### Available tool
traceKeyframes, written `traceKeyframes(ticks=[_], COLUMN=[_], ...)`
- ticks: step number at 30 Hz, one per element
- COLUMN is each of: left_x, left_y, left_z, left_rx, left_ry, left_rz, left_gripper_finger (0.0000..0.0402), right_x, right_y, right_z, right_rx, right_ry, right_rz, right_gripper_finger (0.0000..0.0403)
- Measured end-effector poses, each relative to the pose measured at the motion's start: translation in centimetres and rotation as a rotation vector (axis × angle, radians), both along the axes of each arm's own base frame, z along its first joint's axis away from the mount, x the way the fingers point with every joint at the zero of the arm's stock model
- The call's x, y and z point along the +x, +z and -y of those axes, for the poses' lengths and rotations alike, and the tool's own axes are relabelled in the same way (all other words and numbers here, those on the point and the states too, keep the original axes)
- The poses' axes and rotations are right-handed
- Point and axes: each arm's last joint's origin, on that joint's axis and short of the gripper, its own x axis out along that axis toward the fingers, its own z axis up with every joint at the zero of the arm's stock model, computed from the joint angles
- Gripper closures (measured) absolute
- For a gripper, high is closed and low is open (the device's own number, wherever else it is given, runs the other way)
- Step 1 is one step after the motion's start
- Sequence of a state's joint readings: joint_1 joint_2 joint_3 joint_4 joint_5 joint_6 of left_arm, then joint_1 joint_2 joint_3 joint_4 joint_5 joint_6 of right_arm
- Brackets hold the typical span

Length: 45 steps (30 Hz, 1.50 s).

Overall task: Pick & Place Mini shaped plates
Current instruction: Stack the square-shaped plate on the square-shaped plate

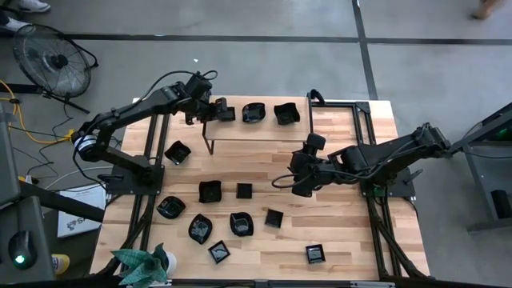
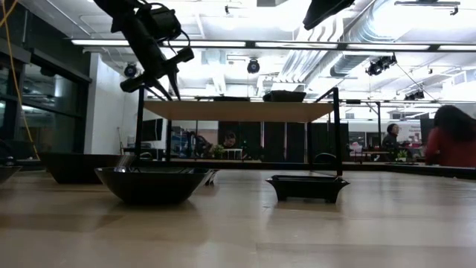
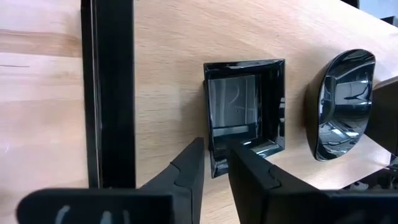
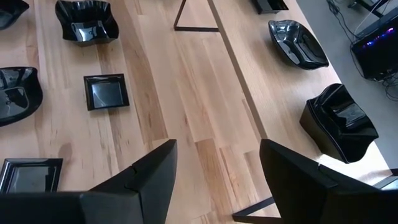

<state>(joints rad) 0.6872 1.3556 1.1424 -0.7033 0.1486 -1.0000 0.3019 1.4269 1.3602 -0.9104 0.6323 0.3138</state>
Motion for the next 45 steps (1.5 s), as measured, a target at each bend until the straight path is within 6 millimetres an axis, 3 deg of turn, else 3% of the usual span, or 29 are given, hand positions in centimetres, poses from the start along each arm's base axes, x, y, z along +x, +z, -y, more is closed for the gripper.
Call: traceKeyframes(ticks=[6, 13, 22, 30, 36, 45], left_x=[0.2, 0.0, -0.9, -2.5, -3.4, -5.4], left_y=[2.4, 6.7, 10.0, 10.2, 10.0, 5.2], left_z=[-0.3, -0.1, 2.3, 5.6, 7.7, 9.8], left_rx=[0.07, 0.185, 0.206, 0.168, 0.197, 0.141], left_ry=[-0.013, -0.086, -0.177, -0.253, -0.288, -0.267], left_rz=[0.03, 0.039, -0.056, -0.204, -0.263, -0.252], left_gripper_finger=[0.0334, 0.0334, 0.0335, 0.0335, 0.0335, 0.0335], right_x=[0.0, -0.2, -0.2, -0.6, -2.7, -7.9], right_y=[0.0, -0.1, -0.2, 0.0, 2.2, 5.5], right_z=[0.0, 0.0, 0.0, 0.0, 0.6, 2.6], right_rx=[0.01, 0.004, 0.015, 0.038, 0.063, -0.026], right_ry=[0.007, 0.006, 0.012, 0.032, 0.036, -0.049], right_rz=[-0.005, -0.025, -0.03, -0.041, 0.044, 0.15], right_gripper_finger=[0.0178, 0.0178, 0.0178, 0.0178, 0.0178, 0.0178])
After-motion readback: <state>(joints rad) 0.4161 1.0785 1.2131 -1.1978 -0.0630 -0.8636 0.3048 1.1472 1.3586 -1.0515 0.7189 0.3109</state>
